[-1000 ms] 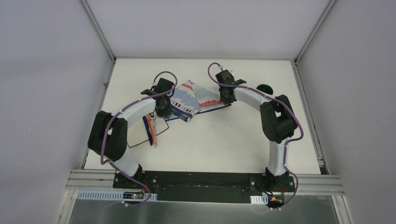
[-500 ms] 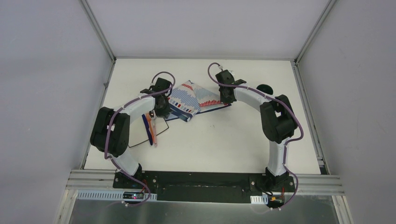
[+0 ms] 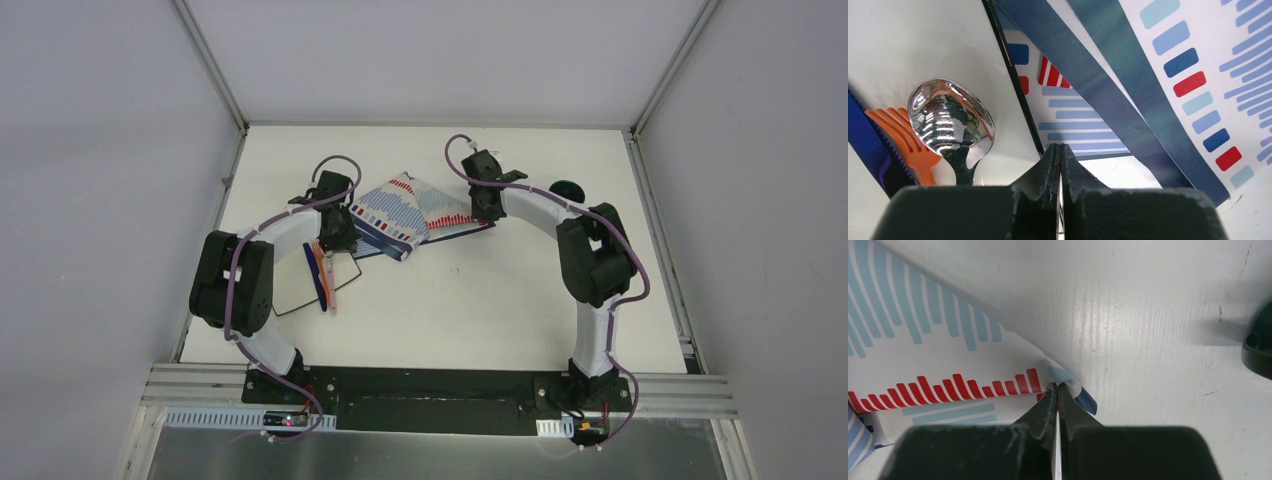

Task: Set the dinner table for one person
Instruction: Move the plate to the center of the board.

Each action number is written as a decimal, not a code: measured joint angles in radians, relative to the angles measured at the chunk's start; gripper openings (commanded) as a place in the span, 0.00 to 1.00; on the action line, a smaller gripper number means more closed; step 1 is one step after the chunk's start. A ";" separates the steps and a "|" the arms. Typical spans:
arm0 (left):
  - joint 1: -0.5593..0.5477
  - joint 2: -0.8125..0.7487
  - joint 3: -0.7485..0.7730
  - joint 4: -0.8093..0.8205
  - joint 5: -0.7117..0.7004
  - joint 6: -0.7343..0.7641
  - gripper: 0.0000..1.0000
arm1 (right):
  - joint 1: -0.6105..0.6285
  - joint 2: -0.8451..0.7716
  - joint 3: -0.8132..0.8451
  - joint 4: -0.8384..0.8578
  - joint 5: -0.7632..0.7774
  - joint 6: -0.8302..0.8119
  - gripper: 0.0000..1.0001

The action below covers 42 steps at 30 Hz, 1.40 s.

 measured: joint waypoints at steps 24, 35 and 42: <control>0.080 -0.065 -0.054 -0.008 0.006 0.007 0.00 | 0.001 0.000 -0.003 0.003 -0.001 0.001 0.00; 0.078 -0.074 -0.036 -0.015 0.105 0.014 0.00 | 0.001 0.000 -0.003 0.003 -0.002 0.001 0.00; 0.058 -0.037 -0.026 0.053 0.193 0.014 0.00 | 0.002 0.000 -0.003 0.003 -0.001 0.001 0.00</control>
